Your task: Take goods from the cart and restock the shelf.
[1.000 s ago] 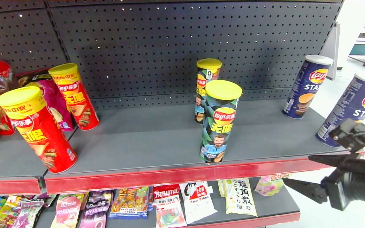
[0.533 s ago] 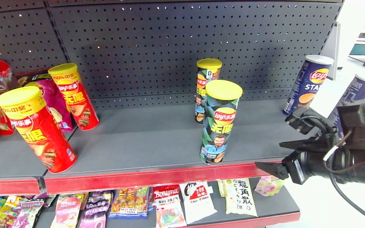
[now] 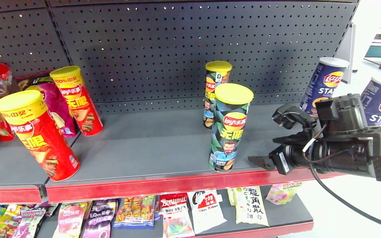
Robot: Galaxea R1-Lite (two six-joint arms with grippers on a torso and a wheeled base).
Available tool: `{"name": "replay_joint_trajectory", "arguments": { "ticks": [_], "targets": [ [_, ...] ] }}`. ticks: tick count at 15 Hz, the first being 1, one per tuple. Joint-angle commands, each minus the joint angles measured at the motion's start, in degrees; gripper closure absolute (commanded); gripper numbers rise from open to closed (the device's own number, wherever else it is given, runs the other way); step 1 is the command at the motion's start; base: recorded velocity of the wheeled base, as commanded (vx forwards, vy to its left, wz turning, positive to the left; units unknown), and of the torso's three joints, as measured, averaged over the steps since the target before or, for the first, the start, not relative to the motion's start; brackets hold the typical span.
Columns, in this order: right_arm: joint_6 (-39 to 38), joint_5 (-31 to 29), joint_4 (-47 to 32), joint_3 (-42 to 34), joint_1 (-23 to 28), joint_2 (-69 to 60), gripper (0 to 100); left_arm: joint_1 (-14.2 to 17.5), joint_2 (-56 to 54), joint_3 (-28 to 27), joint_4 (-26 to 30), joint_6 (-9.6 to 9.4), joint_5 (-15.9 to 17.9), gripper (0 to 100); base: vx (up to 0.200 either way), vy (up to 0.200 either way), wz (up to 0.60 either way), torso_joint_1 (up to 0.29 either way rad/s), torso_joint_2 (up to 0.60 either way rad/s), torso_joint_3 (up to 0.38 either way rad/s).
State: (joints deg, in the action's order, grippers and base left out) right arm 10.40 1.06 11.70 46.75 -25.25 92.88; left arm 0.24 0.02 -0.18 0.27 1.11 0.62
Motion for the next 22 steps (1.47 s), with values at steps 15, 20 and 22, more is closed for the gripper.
{"name": "replay_joint_trajectory", "arguments": {
  "ticks": [15, 20, 22],
  "targets": [
    [-0.12, -0.80, 0.87, 4.58, -2.44, 6.70, 0, 0.02, -0.02, 0.01, 0.00, 0.03, -0.01, 0, 0.000, 0.000, 0.00, 0.000, 0.00, 0.000],
    [-0.12, -0.80, 0.87, 5.81, -2.44, 7.58, 0, 0.02, -0.02, 0.01, 0.00, 0.03, -0.01, 0, 0.000, 0.000, 0.00, 0.000, 0.00, 0.000],
    [-0.12, -0.80, 0.87, 5.90, -2.79, 8.02, 0, 0.02, -0.02, 0.01, 0.00, 0.03, -0.01, 0, 0.000, 0.000, 0.00, 0.000, 0.00, 0.000]
  ]
}}
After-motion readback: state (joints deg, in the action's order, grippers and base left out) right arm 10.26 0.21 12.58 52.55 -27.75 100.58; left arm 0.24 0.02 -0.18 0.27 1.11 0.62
